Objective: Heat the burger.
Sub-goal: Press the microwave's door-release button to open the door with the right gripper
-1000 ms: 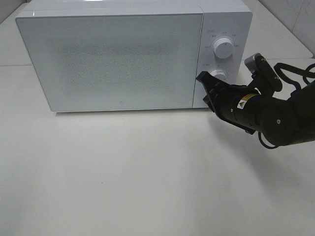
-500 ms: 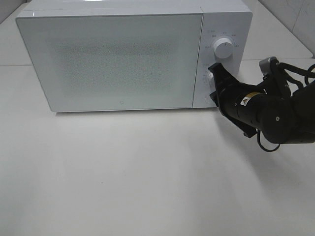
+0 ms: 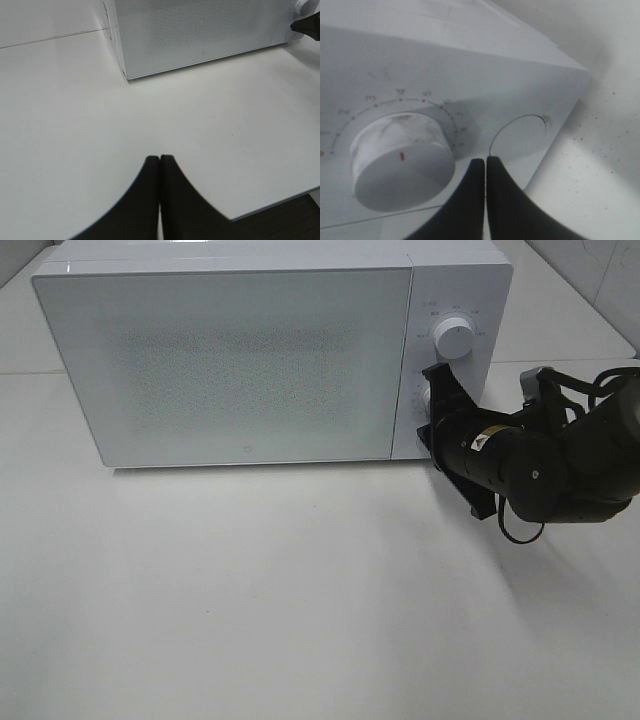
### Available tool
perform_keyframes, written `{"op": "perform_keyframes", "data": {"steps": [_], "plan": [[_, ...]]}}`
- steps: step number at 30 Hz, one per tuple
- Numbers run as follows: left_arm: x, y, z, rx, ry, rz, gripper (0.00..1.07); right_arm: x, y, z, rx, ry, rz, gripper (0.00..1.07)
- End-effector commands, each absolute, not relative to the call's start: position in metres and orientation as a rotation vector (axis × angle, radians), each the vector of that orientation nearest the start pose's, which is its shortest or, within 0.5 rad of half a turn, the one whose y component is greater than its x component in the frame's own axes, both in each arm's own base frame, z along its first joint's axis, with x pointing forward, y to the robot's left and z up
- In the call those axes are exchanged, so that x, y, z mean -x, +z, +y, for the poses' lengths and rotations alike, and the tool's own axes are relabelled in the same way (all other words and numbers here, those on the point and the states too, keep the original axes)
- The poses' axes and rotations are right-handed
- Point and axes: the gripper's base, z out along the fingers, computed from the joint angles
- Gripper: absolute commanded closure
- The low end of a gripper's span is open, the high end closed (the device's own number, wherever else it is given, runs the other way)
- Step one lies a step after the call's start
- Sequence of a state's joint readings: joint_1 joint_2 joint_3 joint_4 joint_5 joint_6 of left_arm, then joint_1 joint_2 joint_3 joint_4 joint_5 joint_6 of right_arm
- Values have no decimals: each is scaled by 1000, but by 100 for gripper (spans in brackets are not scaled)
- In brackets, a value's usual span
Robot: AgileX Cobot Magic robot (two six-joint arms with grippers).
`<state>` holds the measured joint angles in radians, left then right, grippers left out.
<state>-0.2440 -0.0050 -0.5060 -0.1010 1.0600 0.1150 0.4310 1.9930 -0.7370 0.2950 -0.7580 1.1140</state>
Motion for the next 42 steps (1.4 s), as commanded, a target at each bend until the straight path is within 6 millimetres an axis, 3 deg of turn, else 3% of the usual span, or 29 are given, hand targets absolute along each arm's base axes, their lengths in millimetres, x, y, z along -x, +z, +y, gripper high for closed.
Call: {"op": "perform_keyframes", "data": {"steps": [1,5,22,42], "plan": [[10,280,-5,-354,-199,1966,106,-332,103,133,-1039,919,1839,107],[10,280,-5,-354,-199,1966,106,-333,93,131,-1049,904,1829,107],[10,280,-5,-354,-198,1966,106,-344,88,130,-1072,911,1716,107],[10,280,-5,-354,-198,1966,106,-365,105,127,-1057,972,1598,107]]}}
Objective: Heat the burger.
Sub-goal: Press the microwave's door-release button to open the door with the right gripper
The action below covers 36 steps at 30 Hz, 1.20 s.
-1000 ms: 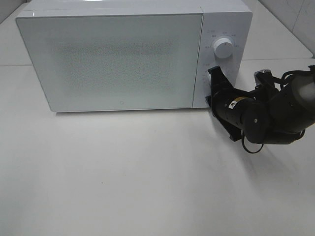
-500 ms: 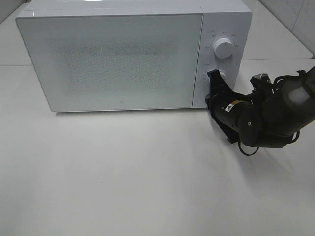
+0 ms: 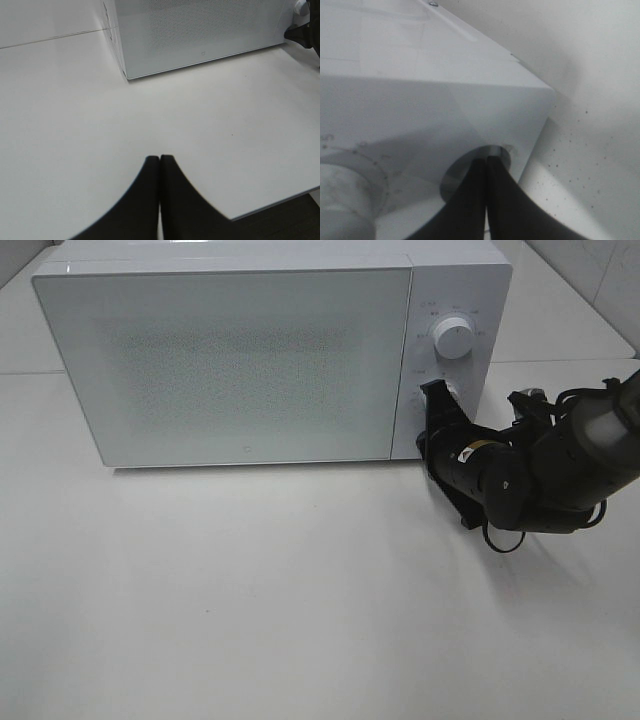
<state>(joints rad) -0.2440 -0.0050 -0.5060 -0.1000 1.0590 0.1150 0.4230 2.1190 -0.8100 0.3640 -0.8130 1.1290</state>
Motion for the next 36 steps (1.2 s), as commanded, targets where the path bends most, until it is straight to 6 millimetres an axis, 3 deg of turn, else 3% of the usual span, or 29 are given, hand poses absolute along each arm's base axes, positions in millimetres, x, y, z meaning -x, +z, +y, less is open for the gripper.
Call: {"op": "perform_keyframes", "data": {"steps": [1,16,22,28,36], "plan": [[10,280,-5,-354,-198,1966,106,-366,106,127,-1056,974,1596,107],[10,280,-5,-354,-198,1966,106,-373,112,131,-1030,995,1580,107],[10,280,-5,-354,-198,1966,106,-369,112,137,-976,996,1682,107],[10,280,-5,-354,-198,1966,106,-345,106,126,-1036,924,1782,107],[10,280,-5,-354,-198,1966,106,-311,108,112,-947,821,1872,106]]}}
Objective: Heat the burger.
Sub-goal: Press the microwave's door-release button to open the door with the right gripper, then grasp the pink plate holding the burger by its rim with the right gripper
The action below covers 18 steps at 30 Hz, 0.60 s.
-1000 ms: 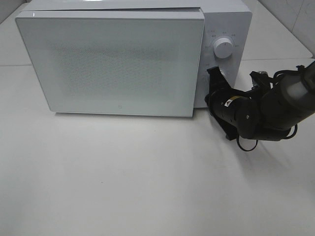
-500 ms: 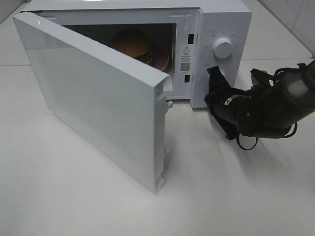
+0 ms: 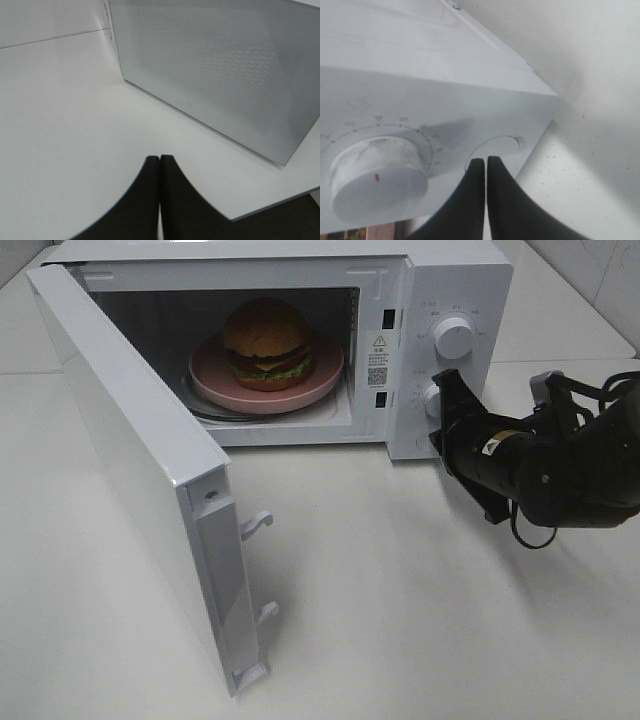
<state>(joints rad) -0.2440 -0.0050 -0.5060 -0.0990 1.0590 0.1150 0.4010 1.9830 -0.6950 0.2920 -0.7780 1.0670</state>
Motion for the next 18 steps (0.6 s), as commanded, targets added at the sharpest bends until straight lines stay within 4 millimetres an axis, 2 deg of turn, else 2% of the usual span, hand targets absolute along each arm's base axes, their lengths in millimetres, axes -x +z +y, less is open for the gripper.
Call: {"op": "perform_keyframes", "data": {"steps": [1,5,6,7,9,10,12,13,15,16,18], "plan": [[10,280,-5,-354,-198,1966,106,-307,109,111,-931,811,1878,105],[10,280,-5,-354,-198,1966,106,-296,113,106,-830,749,1917,103],[10,280,-5,-354,-198,1966,106,-291,117,106,-713,703,1942,102],[10,280,-5,-354,-198,1966,106,-291,117,106,-713,703,1942,102],[10,280,-5,-354,-198,1966,106,-287,125,106,-483,617,1956,101],[10,280,-5,-354,-198,1966,106,-287,125,106,-483,617,1956,101],[10,280,-5,-354,-198,1966,106,-283,133,108,-257,525,1962,100],[10,280,-5,-354,-198,1966,106,-283,133,108,-257,525,1962,100],[10,280,-5,-354,-198,1966,106,-279,140,113,37,425,1982,99],[10,280,-5,-354,-198,1966,106,-279,140,113,37,425,1982,99],[10,280,-5,-354,-198,1966,106,-276,141,115,191,372,2012,98]]}}
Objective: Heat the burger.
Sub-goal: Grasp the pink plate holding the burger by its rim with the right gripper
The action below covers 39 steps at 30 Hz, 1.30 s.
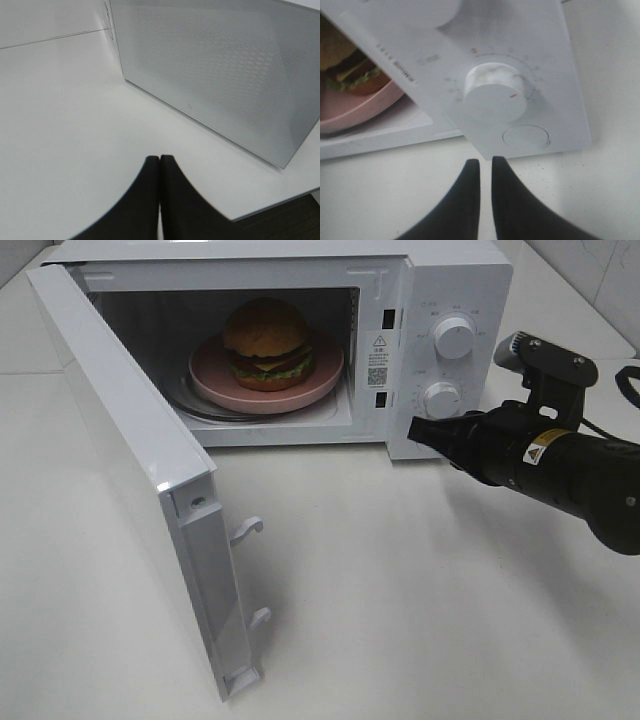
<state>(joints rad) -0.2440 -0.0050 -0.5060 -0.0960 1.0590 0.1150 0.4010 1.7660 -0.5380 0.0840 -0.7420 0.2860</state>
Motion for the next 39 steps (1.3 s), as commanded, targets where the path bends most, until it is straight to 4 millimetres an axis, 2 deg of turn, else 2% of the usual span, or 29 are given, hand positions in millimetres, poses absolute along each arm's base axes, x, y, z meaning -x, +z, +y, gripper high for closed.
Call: {"op": "perform_keyframes", "data": {"steps": [1,11,20,26,34,36,38,39], "plan": [[10,280,-5,-354,-198,1966,106,-276,141,115,191,372,2012,98],[10,280,-5,-354,-198,1966,106,-263,139,117,418,315,2157,96],[10,280,-5,-354,-198,1966,106,-258,133,112,461,230,2364,96],[10,280,-5,-354,-198,1966,106,-263,143,110,462,156,2511,95],[10,280,-5,-354,-198,1966,106,-267,161,122,478,124,2699,94],[10,280,-5,-354,-198,1966,106,-269,172,133,592,144,2714,94],[10,280,-5,-354,-198,1966,106,-269,175,136,626,155,2715,94],[10,280,-5,-354,-198,1966,106,-270,182,146,702,179,2704,93]]}}
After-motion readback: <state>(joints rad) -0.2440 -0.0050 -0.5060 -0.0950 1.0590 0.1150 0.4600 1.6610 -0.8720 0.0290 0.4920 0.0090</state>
